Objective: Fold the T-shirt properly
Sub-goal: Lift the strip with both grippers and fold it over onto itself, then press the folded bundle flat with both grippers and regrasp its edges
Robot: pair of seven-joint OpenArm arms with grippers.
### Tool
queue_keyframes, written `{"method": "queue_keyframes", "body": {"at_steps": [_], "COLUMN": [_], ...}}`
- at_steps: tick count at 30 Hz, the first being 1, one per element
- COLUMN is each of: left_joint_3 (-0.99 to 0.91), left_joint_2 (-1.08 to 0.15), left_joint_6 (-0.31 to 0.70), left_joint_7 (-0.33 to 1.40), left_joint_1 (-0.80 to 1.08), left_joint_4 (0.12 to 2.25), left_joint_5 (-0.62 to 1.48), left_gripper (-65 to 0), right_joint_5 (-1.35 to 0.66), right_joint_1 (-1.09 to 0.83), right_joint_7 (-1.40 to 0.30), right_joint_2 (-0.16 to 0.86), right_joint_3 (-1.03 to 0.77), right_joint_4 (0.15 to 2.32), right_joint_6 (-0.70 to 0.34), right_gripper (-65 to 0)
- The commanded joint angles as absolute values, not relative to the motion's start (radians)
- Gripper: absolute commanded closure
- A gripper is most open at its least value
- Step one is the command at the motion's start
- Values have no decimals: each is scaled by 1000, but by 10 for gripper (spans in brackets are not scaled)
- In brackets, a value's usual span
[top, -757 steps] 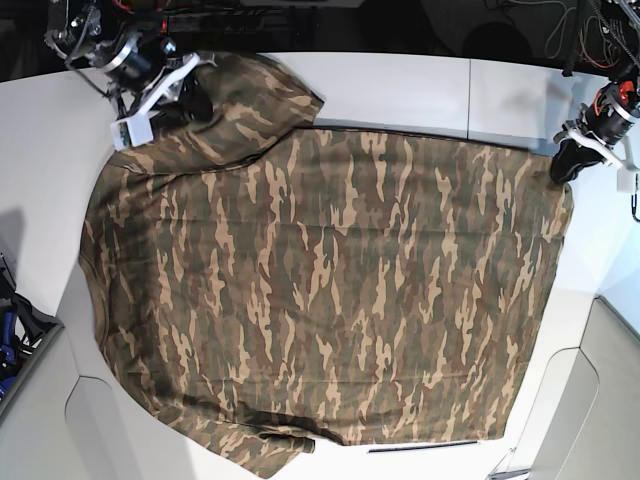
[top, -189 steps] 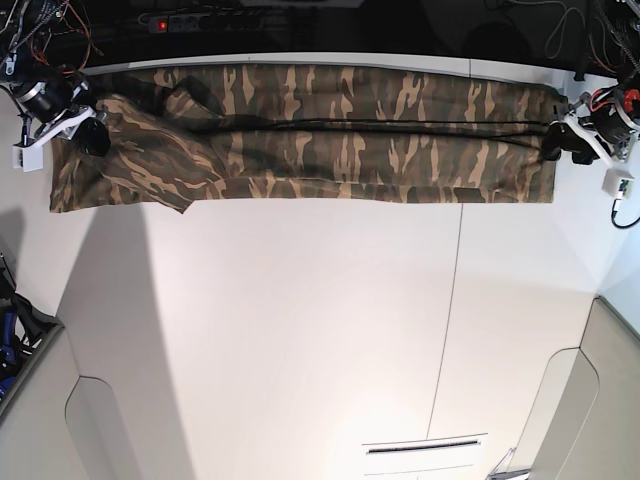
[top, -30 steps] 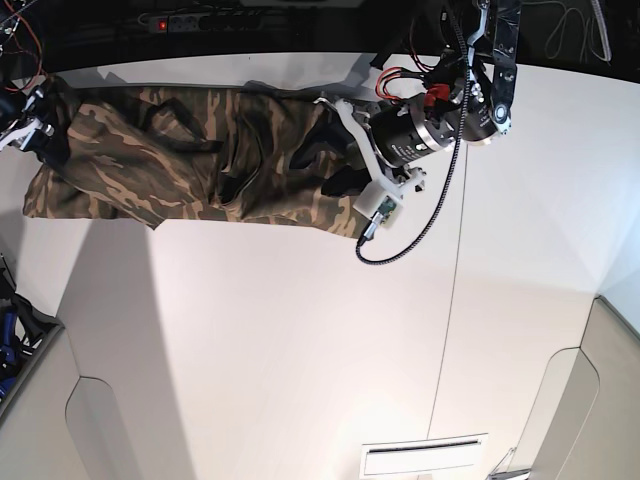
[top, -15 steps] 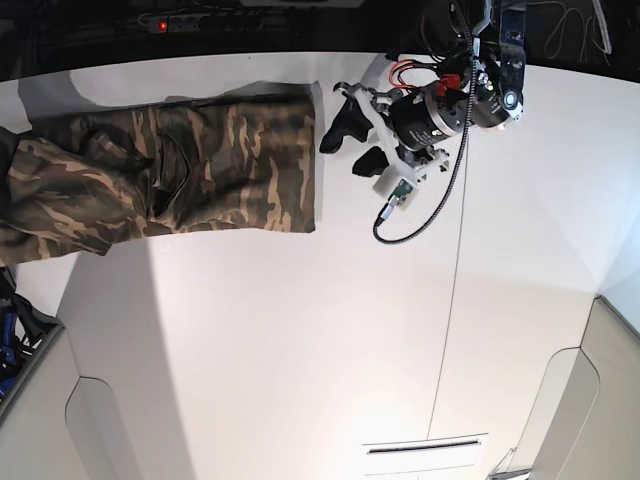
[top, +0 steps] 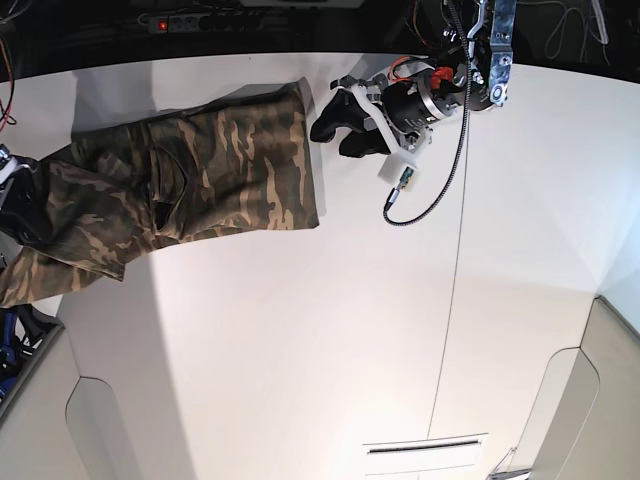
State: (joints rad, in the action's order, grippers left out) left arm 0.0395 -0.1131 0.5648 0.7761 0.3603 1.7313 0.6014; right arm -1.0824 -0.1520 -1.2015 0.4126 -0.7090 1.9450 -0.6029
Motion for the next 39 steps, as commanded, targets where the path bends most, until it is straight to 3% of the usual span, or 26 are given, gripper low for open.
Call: {"method": "queue_keyframes", "body": {"at_steps": [1,7,14,15,18,20,28,35,37,39], "left_joint_3": [39,39,39,39,39,39,39,6,-25,-59], "left_joint_2": [-113,-113,-113,-113,-113,-114,-114,-119,-119,-119], "left_joint_6": [561,561,561,561,561,561,577,592,591,591], "left_joint_7": [781,781,785,786,786,786,815,881,884,897], "left_joint_1": [363,363,363,363,363,363,363,364,369,369], "left_joint_4": [1738,1738,1738,1738,1738,1738,1741,1847,1903,1963], "left_joint_5": [595,594,595,595,595,595,595,629,628,629], "left_gripper": [-387,-387,-387,-387,-387,-387,-387,-386,-344,-239], "right_joint_5": [-1114,-1063,-861,-832,-748,-709,-699,-699,-699,-699], "right_joint_1": [-143,-170,-181,-181,-181,-180,-179,-172,-172,-172], "right_joint_7": [-1179,-1176,-1144,-1142,-1115,-1093,-1065,-1045,-1044,-1042], "right_joint_2": [405,273,124,107,80,80,80,80,80,80], "right_joint_3": [-694,-498,-200,-160,-51,10,171,113,68,14], "right_joint_4": [1989,2135,2135,2130,2102,2074,2055,2059,2059,2059], "right_joint_6": [-606,-605,-598,-598,-598,-597,-588,-588,-588,-588], "right_gripper": [0,0,0,-22,-283,-352,-351,-351,-349,-349]}}
